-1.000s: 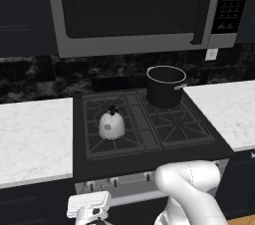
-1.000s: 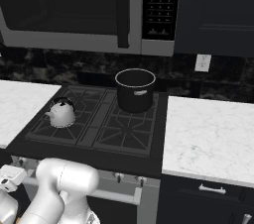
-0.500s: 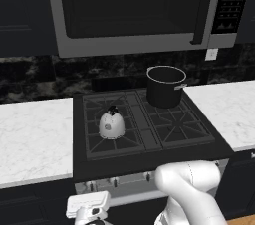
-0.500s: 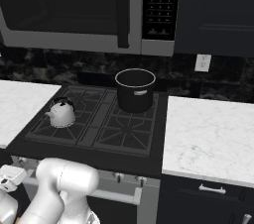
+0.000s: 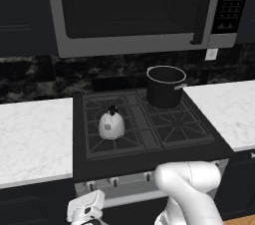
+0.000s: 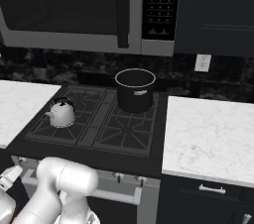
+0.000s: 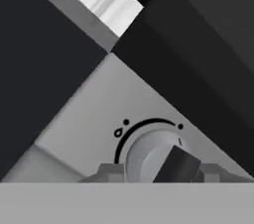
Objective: Pick the kettle from the counter and place it on a stove burner. Then turn the burner on.
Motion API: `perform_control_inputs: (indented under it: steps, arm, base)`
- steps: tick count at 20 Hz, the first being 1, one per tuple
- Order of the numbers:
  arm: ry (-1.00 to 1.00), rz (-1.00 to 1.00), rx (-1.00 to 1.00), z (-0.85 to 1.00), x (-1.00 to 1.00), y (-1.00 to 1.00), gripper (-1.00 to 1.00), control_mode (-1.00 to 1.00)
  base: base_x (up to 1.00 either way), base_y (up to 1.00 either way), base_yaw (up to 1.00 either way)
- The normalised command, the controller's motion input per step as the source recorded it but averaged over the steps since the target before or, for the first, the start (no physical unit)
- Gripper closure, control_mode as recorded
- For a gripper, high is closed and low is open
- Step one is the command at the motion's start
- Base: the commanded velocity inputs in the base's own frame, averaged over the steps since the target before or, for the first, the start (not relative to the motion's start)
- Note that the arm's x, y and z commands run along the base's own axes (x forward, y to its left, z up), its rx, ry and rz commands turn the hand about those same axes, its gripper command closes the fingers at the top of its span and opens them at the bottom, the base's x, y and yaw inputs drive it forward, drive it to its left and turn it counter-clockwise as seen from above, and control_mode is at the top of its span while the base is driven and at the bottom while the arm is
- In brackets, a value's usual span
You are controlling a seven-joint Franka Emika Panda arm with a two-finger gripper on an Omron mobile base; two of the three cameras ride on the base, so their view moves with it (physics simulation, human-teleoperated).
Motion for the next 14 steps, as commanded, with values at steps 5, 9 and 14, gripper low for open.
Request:
perform_control_inputs:
  steps: [5,9,14]
  arm:
    - [0.35,0.15,-0.59,-0.32,0.12,0.57,1.0,-1.0]
    - [0.43,0.21,-0.66,-0.37,0.18,0.75,1.0,-1.0]
    - [0.46,0.23,-0.65,-0.31,0.25,0.81,1.0,-1.0]
  base:
    - [0.0,0.0,0.0]
    - [0.0,0.0,0.0]
    - [0.0,0.0,0.0]
